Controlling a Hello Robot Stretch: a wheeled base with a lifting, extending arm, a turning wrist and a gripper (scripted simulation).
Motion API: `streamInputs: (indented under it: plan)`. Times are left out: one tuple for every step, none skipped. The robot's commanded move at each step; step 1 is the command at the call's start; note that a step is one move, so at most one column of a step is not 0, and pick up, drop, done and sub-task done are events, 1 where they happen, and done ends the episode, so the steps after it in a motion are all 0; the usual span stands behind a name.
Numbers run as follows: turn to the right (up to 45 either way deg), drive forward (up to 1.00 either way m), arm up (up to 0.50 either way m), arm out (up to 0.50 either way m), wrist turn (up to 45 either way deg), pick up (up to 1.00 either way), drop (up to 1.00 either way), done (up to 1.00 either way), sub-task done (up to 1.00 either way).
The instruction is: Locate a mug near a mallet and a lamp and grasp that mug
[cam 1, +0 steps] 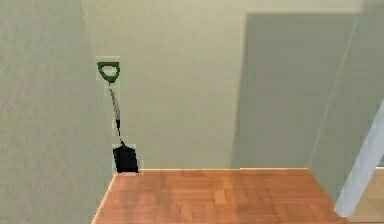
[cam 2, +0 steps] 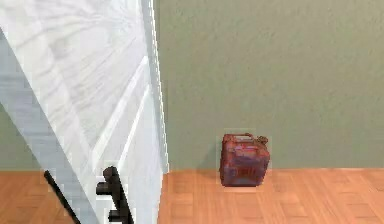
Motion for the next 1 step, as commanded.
streamInputs:
  plan:
    - [0.0, 0.45, 0.00, 0.00, 0.0, 0.00, 0.00, 0.00, 0.00]
